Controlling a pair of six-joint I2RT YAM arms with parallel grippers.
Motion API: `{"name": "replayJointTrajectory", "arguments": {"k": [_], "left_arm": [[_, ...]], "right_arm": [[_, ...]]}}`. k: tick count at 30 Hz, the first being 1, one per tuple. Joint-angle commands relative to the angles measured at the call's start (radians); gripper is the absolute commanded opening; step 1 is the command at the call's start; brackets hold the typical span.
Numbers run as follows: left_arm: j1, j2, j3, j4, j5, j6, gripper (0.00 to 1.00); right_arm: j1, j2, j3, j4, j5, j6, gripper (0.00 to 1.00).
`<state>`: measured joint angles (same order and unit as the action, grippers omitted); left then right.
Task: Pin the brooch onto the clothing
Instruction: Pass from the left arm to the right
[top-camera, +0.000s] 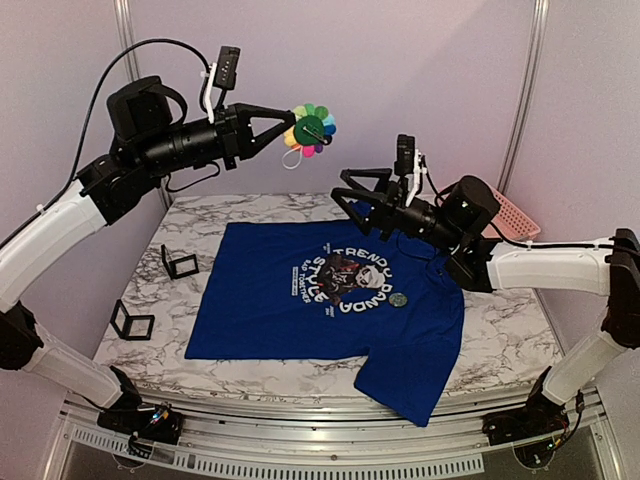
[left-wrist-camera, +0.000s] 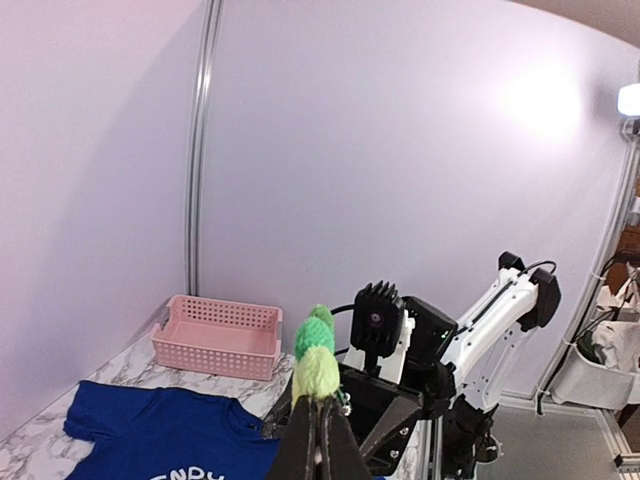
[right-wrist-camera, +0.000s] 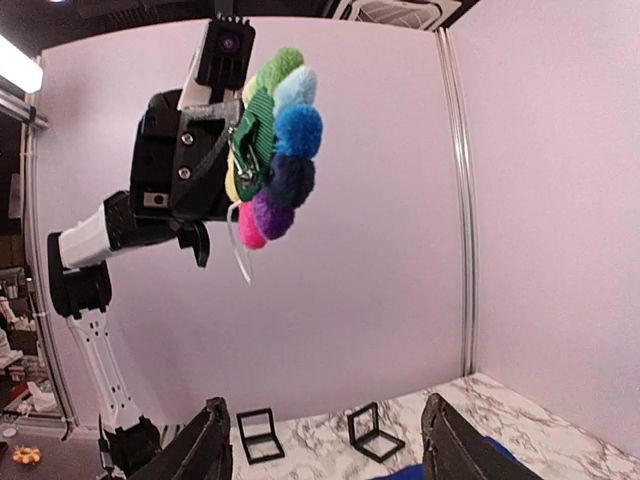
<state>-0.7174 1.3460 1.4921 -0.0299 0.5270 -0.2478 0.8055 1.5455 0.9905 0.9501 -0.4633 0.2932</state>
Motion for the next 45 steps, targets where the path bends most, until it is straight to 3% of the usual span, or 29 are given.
{"name": "replayJointTrajectory", "arguments": {"k": [1, 14, 17, 22, 24, 33, 37, 43, 44, 45], "left_arm": [[-0.025, 0.004, -0.035, 0.224, -0.008, -0.167, 0.0], [-0.06, -0.015, -0.074, 0.281, 0.008, -0.175, 0.0], [-0.062, -0.018, -0.08, 0.283, 0.01, -0.173, 0.0], [-0.066, -0.018, -0.078, 0.283, 0.015, -0.163, 0.0], [-0.066, -0.022, -0.085, 0.283, 0.021, -0.159, 0.0], [-0.07, -0.035, -0.116, 0.275, 0.046, -0.134, 0.0], [-0.073, -0.036, -0.121, 0.276, 0.05, -0.133, 0.0], [-0.073, -0.064, -0.162, 0.234, 0.059, -0.078, 0.0], [-0.072, -0.076, -0.177, 0.213, 0.058, -0.049, 0.01], [-0.069, -0.094, -0.191, 0.186, 0.059, -0.014, 0.21]], "right_arm": [[0.061, 0.081, 0.033, 0.401, 0.064, 0.197, 0.64], [0.117, 0.189, 0.228, 0.446, 0.031, 0.292, 0.59], [0.117, 0.202, 0.274, 0.414, -0.005, 0.28, 0.46], [0.116, 0.228, 0.306, 0.423, -0.03, 0.295, 0.39], [0.116, 0.231, 0.305, 0.428, -0.028, 0.297, 0.31], [0.104, 0.22, 0.275, 0.474, 0.007, 0.305, 0.26], [0.104, 0.219, 0.275, 0.478, 0.008, 0.304, 0.0], [0.089, 0.198, 0.22, 0.484, 0.008, 0.305, 0.0], [0.082, 0.177, 0.198, 0.466, 0.007, 0.299, 0.0], [0.074, 0.161, 0.165, 0.419, 0.005, 0.293, 0.0]]}}
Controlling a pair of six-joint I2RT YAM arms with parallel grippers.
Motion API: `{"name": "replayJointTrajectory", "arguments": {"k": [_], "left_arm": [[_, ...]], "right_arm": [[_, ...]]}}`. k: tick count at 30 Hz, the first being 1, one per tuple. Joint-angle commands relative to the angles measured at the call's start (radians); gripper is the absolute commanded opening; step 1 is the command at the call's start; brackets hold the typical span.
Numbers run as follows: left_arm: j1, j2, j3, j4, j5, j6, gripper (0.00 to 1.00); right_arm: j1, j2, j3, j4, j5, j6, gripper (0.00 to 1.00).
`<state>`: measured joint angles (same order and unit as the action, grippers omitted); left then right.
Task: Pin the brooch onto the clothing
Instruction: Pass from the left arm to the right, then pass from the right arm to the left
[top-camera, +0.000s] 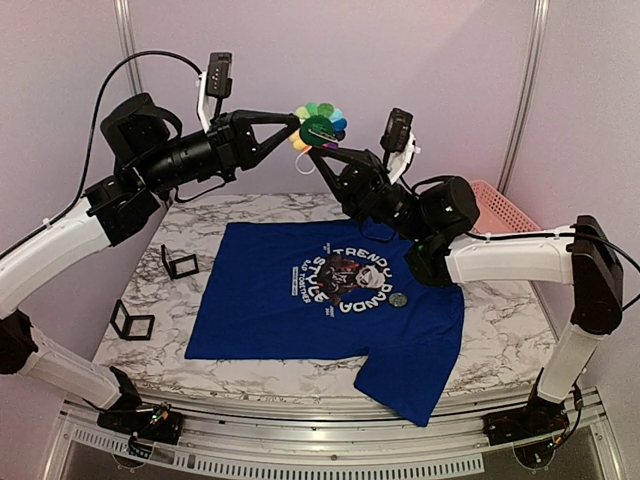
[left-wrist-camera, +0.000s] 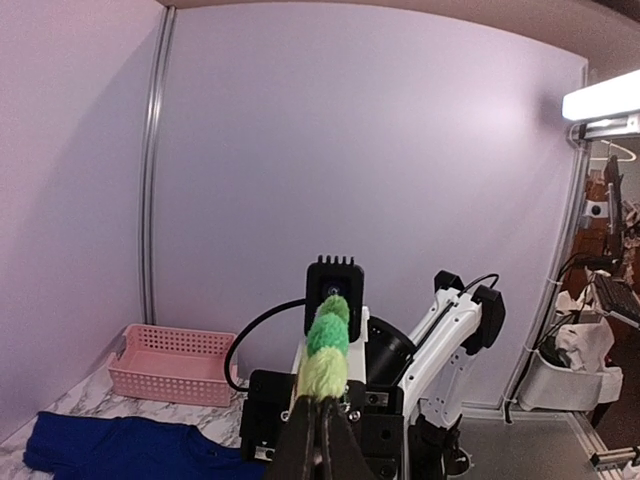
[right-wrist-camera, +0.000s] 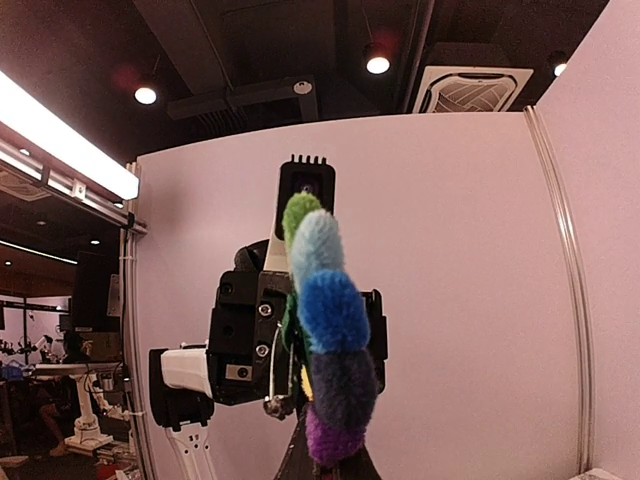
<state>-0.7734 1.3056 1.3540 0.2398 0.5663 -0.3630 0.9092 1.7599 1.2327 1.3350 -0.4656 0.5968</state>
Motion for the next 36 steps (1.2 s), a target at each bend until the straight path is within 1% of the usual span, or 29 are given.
{"name": "replayJointTrajectory", "arguments": {"k": [1, 2, 3, 4, 5, 6, 7, 8, 9, 10, 11, 12, 14, 17, 20, 25, 29, 34, 36], "left_arm": [[-0.009, -0.072, -0.068, -0.112, 0.027, 0.135, 0.41], [-0.004, -0.092, -0.08, -0.139, 0.035, 0.169, 0.54], [0.003, -0.112, -0.083, -0.177, 0.053, 0.211, 0.61], [0.009, -0.131, -0.082, -0.217, 0.066, 0.255, 0.63], [0.014, -0.148, -0.073, -0.289, 0.071, 0.31, 0.63], [0.018, -0.163, -0.063, -0.352, 0.062, 0.35, 0.63], [0.02, -0.174, -0.049, -0.41, 0.044, 0.398, 0.64], [0.022, -0.182, -0.037, -0.471, 0.022, 0.432, 0.64], [0.023, -0.188, -0.025, -0.532, 0.0, 0.459, 0.64], [0.024, -0.192, -0.015, -0.588, -0.016, 0.486, 0.65], [0.025, -0.196, -0.008, -0.635, -0.028, 0.508, 0.65], [0.025, -0.2, -0.007, -0.679, -0.034, 0.527, 0.66], [0.025, -0.205, -0.009, -0.717, -0.035, 0.535, 0.68], [0.025, -0.195, -0.012, -0.749, -0.024, 0.527, 0.69], [0.021, -0.167, -0.026, -0.764, -0.019, 0.498, 0.69], [0.0, -0.12, -0.044, -0.729, 0.002, 0.445, 0.68], [-0.037, -0.103, -0.067, -0.71, 0.009, 0.436, 0.67], [-0.076, -0.088, -0.081, -0.763, 0.028, 0.476, 0.59], [-0.09, -0.079, -0.071, -0.787, 0.019, 0.508, 0.58]], "right_arm": [[-0.039, -0.081, -0.1, -0.025, -0.003, -0.023, 0.0], [-0.049, -0.121, -0.115, -0.101, -0.027, -0.039, 0.0], [-0.061, -0.146, -0.117, -0.217, -0.063, -0.075, 0.0], [-0.069, -0.18, -0.103, -0.375, -0.111, -0.121, 0.0], [-0.073, -0.204, -0.069, -0.581, -0.151, -0.175, 0.0], [-0.073, -0.238, -0.022, -0.817, -0.173, -0.312, 0.0], [-0.073, -0.251, 0.022, -1.015, -0.185, -0.395, 0.0], [-0.074, -0.263, 0.057, -1.199, -0.184, -0.497, 0.0], [-0.075, -0.273, 0.083, -1.352, -0.176, -0.56, 0.0], [-0.077, -0.276, 0.104, -1.482, -0.173, -0.658, 0.0], [-0.076, -0.276, 0.125, -1.591, -0.163, -0.714, 0.0], [-0.076, -0.275, 0.145, -1.674, -0.158, -0.741, 0.0], [-0.075, -0.261, 0.186, -1.818, -0.165, -0.781, 0.0], [-0.071, -0.243, 0.232, -1.942, -0.191, -0.812, 0.0], [-0.053, -0.241, 0.269, -2.013, -0.196, -0.841, 0.0], [-0.001, -0.18, 0.368, -2.128, -0.183, -0.875, 0.0], [0.02, -0.136, 0.411, -2.154, -0.172, -0.871, 0.0], [0.037, -0.123, 0.448, -2.161, -0.185, -0.879, 0.0], [0.038, -0.114, 0.472, -2.181, -0.184, -0.884, 0.0]]}}
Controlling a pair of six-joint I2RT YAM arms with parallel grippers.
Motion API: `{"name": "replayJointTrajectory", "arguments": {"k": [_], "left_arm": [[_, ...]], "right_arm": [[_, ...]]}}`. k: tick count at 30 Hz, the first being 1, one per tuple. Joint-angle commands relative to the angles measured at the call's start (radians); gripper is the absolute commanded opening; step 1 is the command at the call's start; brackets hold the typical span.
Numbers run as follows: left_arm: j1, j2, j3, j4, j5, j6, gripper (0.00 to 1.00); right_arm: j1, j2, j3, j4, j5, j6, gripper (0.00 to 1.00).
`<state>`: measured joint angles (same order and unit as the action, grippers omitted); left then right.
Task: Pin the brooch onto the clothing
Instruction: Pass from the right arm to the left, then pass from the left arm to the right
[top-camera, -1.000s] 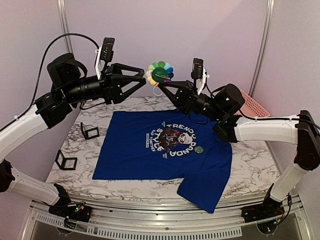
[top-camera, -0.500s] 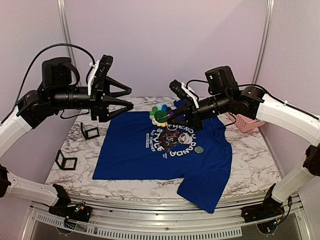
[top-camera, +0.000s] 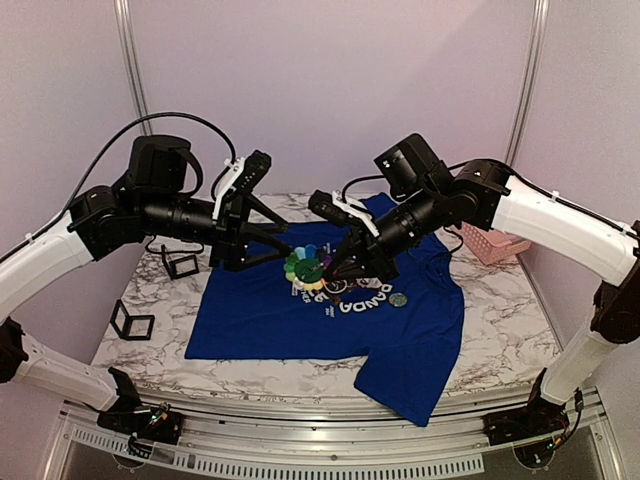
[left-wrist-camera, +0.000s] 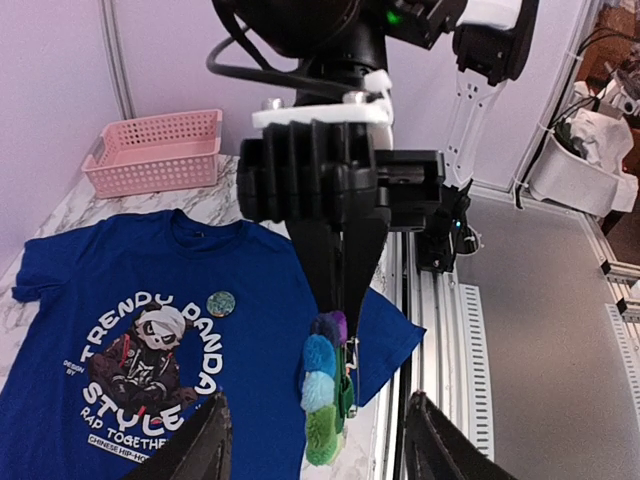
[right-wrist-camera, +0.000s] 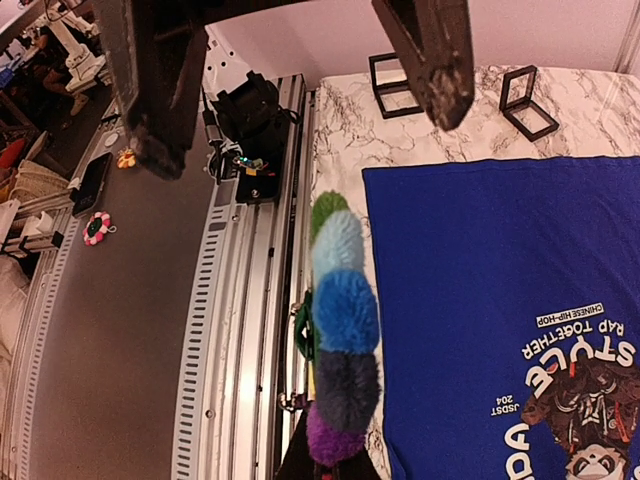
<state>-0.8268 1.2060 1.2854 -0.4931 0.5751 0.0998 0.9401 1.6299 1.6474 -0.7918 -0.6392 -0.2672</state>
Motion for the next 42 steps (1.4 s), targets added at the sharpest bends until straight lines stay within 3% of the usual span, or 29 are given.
{"name": "replayJointTrajectory", "arguments": {"k": [1, 5, 10, 22, 28, 29, 32, 35, 39, 42], "left_arm": [[-0.042, 0.028, 0.003, -0.069, 0.006, 0.058, 0.58], [-0.07, 0.064, 0.018, -0.125, -0.029, 0.086, 0.56], [-0.077, 0.072, 0.022, -0.097, -0.074, 0.079, 0.39], [-0.077, 0.071, 0.022, -0.105, -0.026, 0.069, 0.01], [-0.077, 0.067, 0.031, -0.104, -0.023, 0.059, 0.0], [-0.075, 0.064, 0.035, -0.096, -0.026, 0.045, 0.0], [-0.072, 0.057, 0.047, -0.053, -0.059, -0.015, 0.0], [-0.062, 0.051, 0.048, -0.021, -0.072, -0.084, 0.0], [-0.044, 0.048, 0.031, 0.014, -0.06, -0.174, 0.0], [0.002, 0.049, 0.003, 0.074, -0.074, -0.323, 0.0]], "right_arm": [[0.008, 0.026, 0.069, -0.065, -0.009, -0.025, 0.0], [0.009, 0.053, 0.101, -0.082, -0.012, -0.035, 0.0], [0.021, 0.067, 0.115, -0.087, -0.024, -0.052, 0.0], [0.021, 0.068, 0.111, -0.073, -0.028, -0.085, 0.0], [0.021, 0.051, 0.066, -0.012, -0.012, -0.084, 0.0], [0.022, 0.041, 0.047, 0.018, 0.007, -0.083, 0.04], [0.019, -0.01, -0.063, 0.147, 0.061, -0.062, 0.34], [-0.001, -0.097, -0.211, 0.349, 0.054, -0.023, 0.53], [-0.037, -0.193, -0.38, 0.629, 0.015, 0.076, 0.57], [-0.05, -0.233, -0.474, 0.77, -0.015, 0.157, 0.58]]}}
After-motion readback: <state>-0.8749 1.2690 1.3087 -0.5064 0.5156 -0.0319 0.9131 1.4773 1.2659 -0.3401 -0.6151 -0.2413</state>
